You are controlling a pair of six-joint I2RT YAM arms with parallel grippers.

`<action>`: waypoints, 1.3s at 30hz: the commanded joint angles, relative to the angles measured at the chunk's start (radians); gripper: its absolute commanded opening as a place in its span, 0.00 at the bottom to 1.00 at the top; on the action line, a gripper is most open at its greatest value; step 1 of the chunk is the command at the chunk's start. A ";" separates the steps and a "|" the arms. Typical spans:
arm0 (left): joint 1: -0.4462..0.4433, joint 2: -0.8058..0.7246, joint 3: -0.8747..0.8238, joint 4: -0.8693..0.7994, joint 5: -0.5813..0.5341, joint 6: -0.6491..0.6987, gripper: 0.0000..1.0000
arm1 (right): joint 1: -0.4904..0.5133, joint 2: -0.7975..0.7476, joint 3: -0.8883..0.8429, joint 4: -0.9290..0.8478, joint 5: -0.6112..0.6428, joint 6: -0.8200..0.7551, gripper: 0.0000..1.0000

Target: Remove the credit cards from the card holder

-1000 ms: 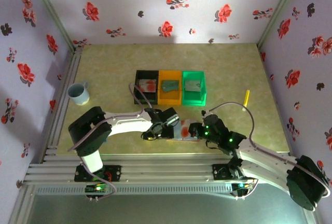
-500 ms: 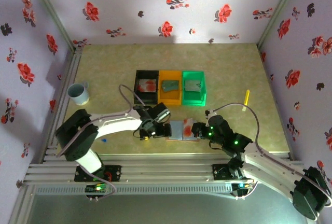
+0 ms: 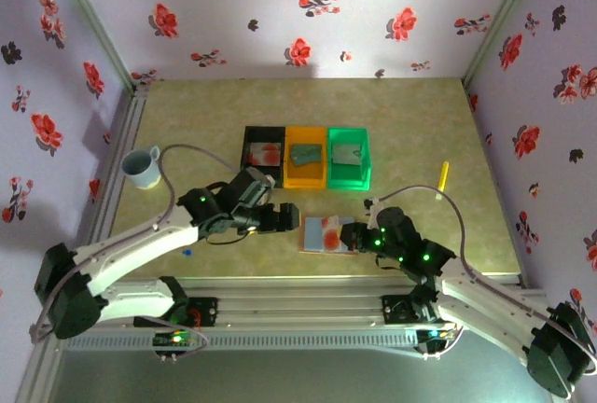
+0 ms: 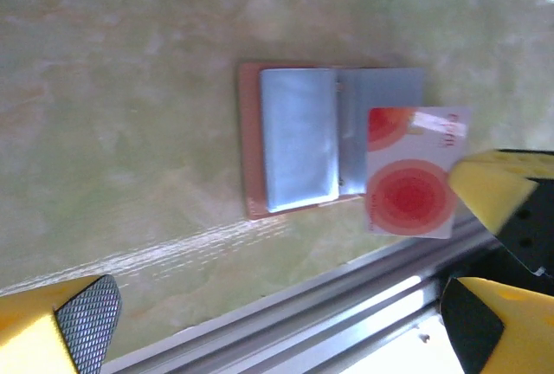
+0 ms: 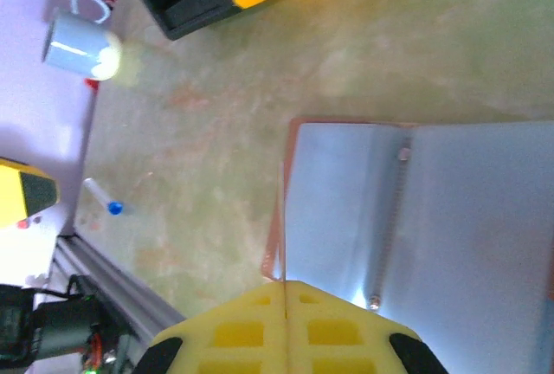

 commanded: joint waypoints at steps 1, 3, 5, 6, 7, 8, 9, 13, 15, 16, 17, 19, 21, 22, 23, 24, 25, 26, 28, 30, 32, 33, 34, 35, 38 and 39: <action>0.006 -0.039 -0.059 0.078 0.074 0.054 0.99 | -0.007 -0.023 0.007 0.084 -0.080 -0.015 0.00; 0.006 -0.059 -0.091 0.124 0.106 0.051 0.99 | -0.007 -0.033 0.002 0.104 -0.100 -0.009 0.00; 0.006 -0.076 -0.129 0.182 0.139 0.039 0.98 | -0.007 -0.044 -0.004 0.130 -0.120 0.000 0.00; 0.006 -0.079 -0.143 0.210 0.156 0.035 0.98 | -0.007 -0.050 -0.006 0.137 -0.128 0.003 0.00; 0.006 -0.082 -0.159 0.243 0.176 0.030 0.97 | -0.007 -0.057 -0.011 0.154 -0.139 0.010 0.00; 0.006 -0.084 -0.172 0.272 0.190 0.023 0.97 | -0.007 -0.063 -0.014 0.173 -0.155 0.016 0.00; 0.006 -0.085 -0.185 0.298 0.205 0.017 0.96 | -0.007 -0.069 -0.018 0.190 -0.168 0.021 0.00; 0.003 -0.091 -0.244 0.441 0.269 -0.026 0.94 | -0.007 -0.085 -0.023 0.211 -0.187 0.035 0.00; -0.001 -0.091 -0.270 0.518 0.293 -0.052 0.92 | -0.007 -0.088 -0.025 0.226 -0.200 0.041 0.00; -0.005 -0.091 -0.280 0.555 0.300 -0.066 0.91 | -0.007 -0.086 -0.028 0.240 -0.211 0.045 0.00; -0.009 -0.090 -0.290 0.584 0.309 -0.076 0.90 | -0.007 -0.087 -0.031 0.252 -0.220 0.051 0.00; -0.018 -0.088 -0.300 0.621 0.315 -0.085 0.89 | -0.007 -0.088 -0.032 0.266 -0.229 0.055 0.00; -0.029 -0.088 -0.305 0.652 0.318 -0.094 0.85 | -0.007 -0.087 -0.032 0.270 -0.233 0.057 0.00; -0.034 -0.088 -0.310 0.666 0.320 -0.098 0.84 | -0.006 -0.087 -0.033 0.274 -0.237 0.057 0.00; -0.037 -0.088 -0.312 0.681 0.321 -0.101 0.82 | -0.006 -0.088 -0.034 0.281 -0.241 0.059 0.00; -0.040 -0.087 -0.314 0.692 0.321 -0.104 0.82 | -0.005 -0.088 -0.034 0.288 -0.245 0.062 0.00; -0.043 -0.087 -0.314 0.701 0.321 -0.107 0.80 | -0.006 -0.088 -0.035 0.291 -0.248 0.063 0.00; -0.046 -0.085 -0.316 0.713 0.323 -0.112 0.78 | -0.006 -0.087 -0.036 0.296 -0.251 0.064 0.00; -0.053 -0.081 -0.324 0.747 0.327 -0.124 0.76 | -0.005 -0.088 -0.037 0.304 -0.256 0.066 0.00; -0.059 -0.070 -0.329 0.778 0.333 -0.130 0.74 | -0.005 -0.087 -0.036 0.312 -0.262 0.070 0.00; -0.064 -0.060 -0.328 0.794 0.336 -0.135 0.71 | -0.006 -0.088 -0.038 0.317 -0.263 0.072 0.00; -0.067 -0.057 -0.329 0.804 0.337 -0.139 0.69 | -0.005 -0.087 -0.040 0.319 -0.264 0.074 0.00; -0.070 -0.054 -0.331 0.815 0.339 -0.142 0.68 | -0.006 -0.088 -0.041 0.322 -0.264 0.075 0.00; -0.072 -0.050 -0.332 0.828 0.341 -0.146 0.66 | -0.006 -0.087 -0.043 0.326 -0.266 0.076 0.00; -0.081 -0.043 -0.333 0.852 0.344 -0.152 0.57 | -0.005 -0.090 -0.047 0.332 -0.268 0.080 0.00; -0.084 -0.043 -0.334 0.861 0.345 -0.154 0.55 | -0.005 -0.091 -0.048 0.334 -0.268 0.080 0.00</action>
